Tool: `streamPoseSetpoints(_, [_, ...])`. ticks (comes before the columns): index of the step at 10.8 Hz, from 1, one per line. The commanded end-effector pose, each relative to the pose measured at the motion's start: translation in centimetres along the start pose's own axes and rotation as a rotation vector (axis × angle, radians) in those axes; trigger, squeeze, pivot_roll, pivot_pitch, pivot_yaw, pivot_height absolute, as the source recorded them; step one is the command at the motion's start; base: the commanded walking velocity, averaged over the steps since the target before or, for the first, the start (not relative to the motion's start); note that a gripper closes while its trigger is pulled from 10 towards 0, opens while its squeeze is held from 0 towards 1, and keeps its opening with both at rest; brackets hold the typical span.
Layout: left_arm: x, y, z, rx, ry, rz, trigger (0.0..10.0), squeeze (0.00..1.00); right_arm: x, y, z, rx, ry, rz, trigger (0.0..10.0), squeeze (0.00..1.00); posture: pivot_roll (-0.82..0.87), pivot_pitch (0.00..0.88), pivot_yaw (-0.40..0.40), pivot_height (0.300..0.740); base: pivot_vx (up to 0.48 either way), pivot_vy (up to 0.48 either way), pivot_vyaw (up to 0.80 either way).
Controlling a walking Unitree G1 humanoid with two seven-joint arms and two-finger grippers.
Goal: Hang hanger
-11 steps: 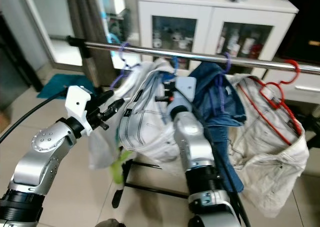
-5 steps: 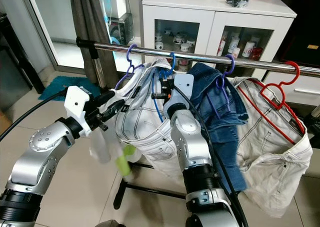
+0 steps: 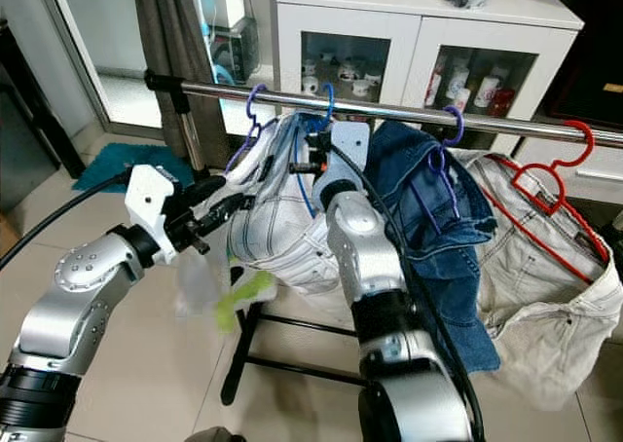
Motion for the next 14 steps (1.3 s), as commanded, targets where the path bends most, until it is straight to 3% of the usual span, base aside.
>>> streamPoseSetpoints(1, [0.3,0.2,0.5,0.009,0.005,-0.019,10.0,0.00,-0.5,0.5,2.4,0.076,-0.023,0.010,10.0,0.00,0.01,0.017,-0.007,0.740,0.000,0.000,0.00])
streamPoseSetpoints(5, [0.7,0.2,0.5,0.006,-0.001,-0.042,10.0,0.00,-0.7,2.4,1.3,-0.049,-0.050,0.003,10.0,0.00,0.01,0.022,-0.011,0.740,0.000,0.000,0.00])
streamPoseSetpoints(9, [0.9,0.1,0.5,0.003,-0.005,-0.043,10.0,0.00,-0.5,2.2,-2.5,-0.226,-0.091,0.024,10.0,0.00,0.01,0.024,-0.022,0.740,0.000,0.000,0.00])
streamPoseSetpoints(14, [0.9,0.0,0.4,0.000,-0.005,-0.044,10.0,0.00,-0.3,2.0,-3.4,-0.256,-0.105,0.037,10.0,0.00,0.01,0.013,-0.027,0.740,0.000,0.000,0.00])
Point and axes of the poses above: a point about 5 cm out from each wrist's last joint towards the gripper, its own y axis pointing out of the wrist towards the gripper, its own z axis along the axis of the wrist's last joint, x = y × z, the point moved 5 cm from there along y, pointing out of the wrist towards the gripper, and after that the axes turned 3 degrees about y, right-handed, at the moved point
